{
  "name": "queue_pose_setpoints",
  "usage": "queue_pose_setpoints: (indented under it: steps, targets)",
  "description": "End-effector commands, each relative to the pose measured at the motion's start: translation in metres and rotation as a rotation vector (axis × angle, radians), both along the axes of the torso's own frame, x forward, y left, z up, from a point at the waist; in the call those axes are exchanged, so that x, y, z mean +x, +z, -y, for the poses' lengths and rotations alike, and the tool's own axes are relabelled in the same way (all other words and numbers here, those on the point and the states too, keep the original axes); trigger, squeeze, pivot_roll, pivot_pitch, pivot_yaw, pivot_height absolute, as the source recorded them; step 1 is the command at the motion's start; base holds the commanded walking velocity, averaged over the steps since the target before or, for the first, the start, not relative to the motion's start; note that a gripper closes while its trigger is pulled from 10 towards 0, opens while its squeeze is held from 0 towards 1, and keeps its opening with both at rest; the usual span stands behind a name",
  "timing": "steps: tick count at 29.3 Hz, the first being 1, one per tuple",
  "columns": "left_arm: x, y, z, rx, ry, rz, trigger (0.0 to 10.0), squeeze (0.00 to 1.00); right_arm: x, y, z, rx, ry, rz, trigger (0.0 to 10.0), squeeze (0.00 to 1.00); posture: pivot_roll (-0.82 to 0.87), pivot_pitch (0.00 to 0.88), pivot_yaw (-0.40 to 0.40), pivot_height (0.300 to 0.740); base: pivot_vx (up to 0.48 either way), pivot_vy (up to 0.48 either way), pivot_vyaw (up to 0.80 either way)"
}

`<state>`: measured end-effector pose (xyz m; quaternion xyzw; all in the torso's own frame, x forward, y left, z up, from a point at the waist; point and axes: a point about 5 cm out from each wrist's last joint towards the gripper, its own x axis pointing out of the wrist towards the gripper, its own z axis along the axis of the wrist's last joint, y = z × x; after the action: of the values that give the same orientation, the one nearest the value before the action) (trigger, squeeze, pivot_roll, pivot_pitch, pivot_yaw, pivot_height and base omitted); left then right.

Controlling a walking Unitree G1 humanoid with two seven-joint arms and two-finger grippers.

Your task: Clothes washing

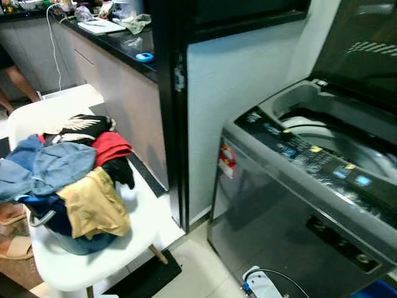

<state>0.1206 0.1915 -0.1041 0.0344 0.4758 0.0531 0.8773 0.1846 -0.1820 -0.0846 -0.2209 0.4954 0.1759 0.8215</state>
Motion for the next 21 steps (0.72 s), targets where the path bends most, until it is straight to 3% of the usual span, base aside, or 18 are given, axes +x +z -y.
queue_pose_setpoints:
  steps: [1,9,14,18,19,20,21]
  targets:
    - [-0.006,-0.003,0.002,-0.012,0.012,-0.026,10.0,0.0,-0.002,-0.001,0.004,-0.012,0.001,-0.009,10.0,0.0,0.18,0.0,-0.05,0.74,0.0,0.0,0.0]
    - [-0.006,-0.003,0.002,-0.013,0.019,-0.028,10.0,0.0,-0.002,-0.001,0.004,-0.008,0.003,-0.011,10.0,0.0,0.18,0.0,-0.051,0.74,0.0,0.0,0.0]
    - [0.002,0.001,0.0,0.004,0.034,0.018,10.0,0.0,-0.002,-0.001,0.004,-0.006,0.0,-0.011,10.0,0.0,0.18,0.0,-0.052,0.74,0.0,0.0,0.0]
    - [0.034,0.016,-0.007,0.021,0.041,0.168,10.0,0.0,0.0,0.001,0.004,0.009,-0.009,-0.002,10.0,0.0,0.18,0.0,-0.058,0.74,0.0,0.0,0.0]
    - [0.034,0.016,-0.007,0.021,0.041,0.168,10.0,0.0,0.0,0.001,0.004,0.009,-0.009,-0.002,10.0,0.0,0.18,0.0,-0.058,0.74,0.0,0.0,0.0]
    - [0.053,0.027,-0.013,0.029,0.045,0.264,10.0,0.0,0.002,0.002,0.003,0.013,-0.008,0.004,10.0,0.0,0.18,0.0,-0.058,0.74,0.0,0.0,0.0]
    - [0.062,0.033,-0.017,0.032,0.053,0.304,10.0,0.0,0.003,0.002,0.002,0.013,-0.006,0.006,10.0,0.0,0.19,0.0,-0.062,0.74,0.0,0.0,0.0]
